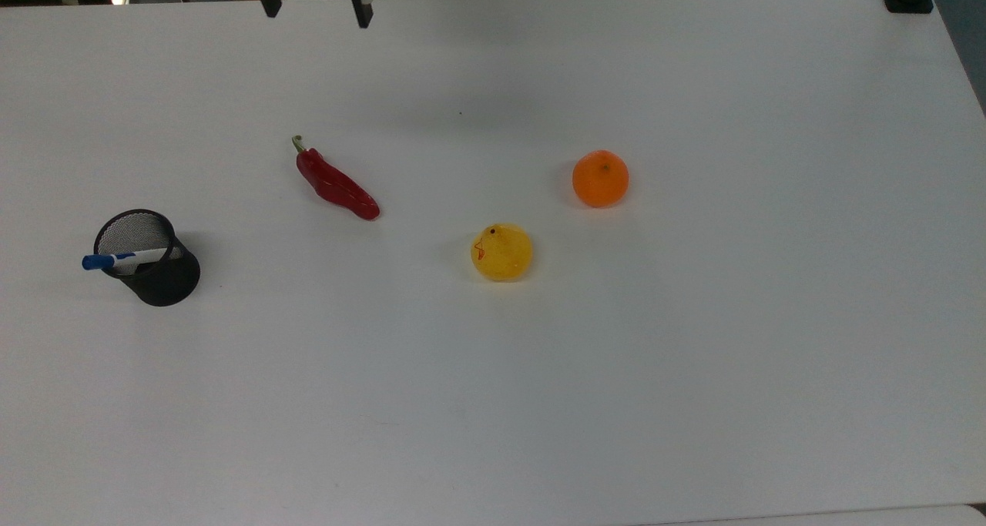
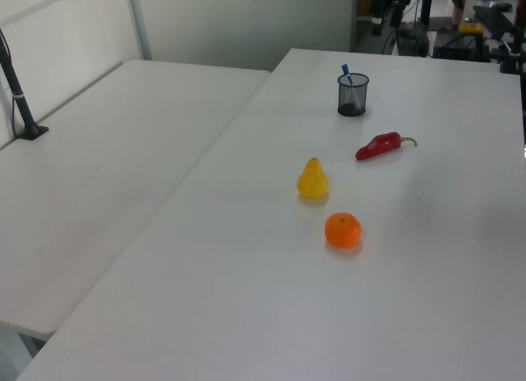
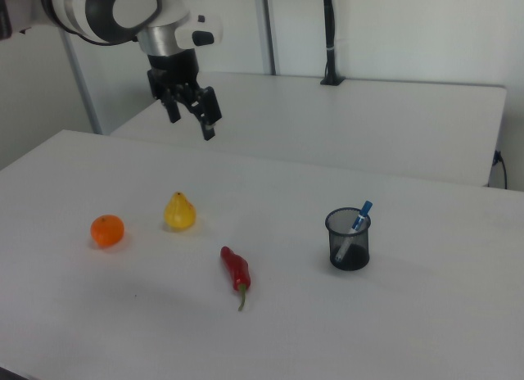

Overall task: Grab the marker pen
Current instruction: 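Move the open gripper over the black mesh pen cup, then lower the gripper and close it on the blue-capped marker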

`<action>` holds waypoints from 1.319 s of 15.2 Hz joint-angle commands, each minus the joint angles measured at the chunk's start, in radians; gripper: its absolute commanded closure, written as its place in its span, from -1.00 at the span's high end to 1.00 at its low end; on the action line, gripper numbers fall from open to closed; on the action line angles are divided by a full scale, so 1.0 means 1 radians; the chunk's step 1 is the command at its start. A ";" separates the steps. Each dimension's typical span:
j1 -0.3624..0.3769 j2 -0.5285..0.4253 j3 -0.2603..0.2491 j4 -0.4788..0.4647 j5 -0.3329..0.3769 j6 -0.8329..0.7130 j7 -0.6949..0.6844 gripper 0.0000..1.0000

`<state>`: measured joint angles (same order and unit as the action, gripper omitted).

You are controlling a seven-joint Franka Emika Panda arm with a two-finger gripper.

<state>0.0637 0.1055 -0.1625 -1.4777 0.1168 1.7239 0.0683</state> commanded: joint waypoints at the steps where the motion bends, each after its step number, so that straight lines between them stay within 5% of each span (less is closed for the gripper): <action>1: 0.011 0.012 -0.055 -0.067 -0.006 0.217 0.008 1.00; 6: -0.065 0.176 -0.081 -0.069 0.006 0.540 0.007 1.00; 14: -0.163 0.324 -0.088 -0.055 0.020 0.786 0.005 1.00; 20: -0.209 0.430 -0.078 0.003 0.017 0.890 0.001 0.58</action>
<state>-0.1411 0.4800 -0.2448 -1.5177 0.1261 2.5663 0.0682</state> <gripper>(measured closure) 0.066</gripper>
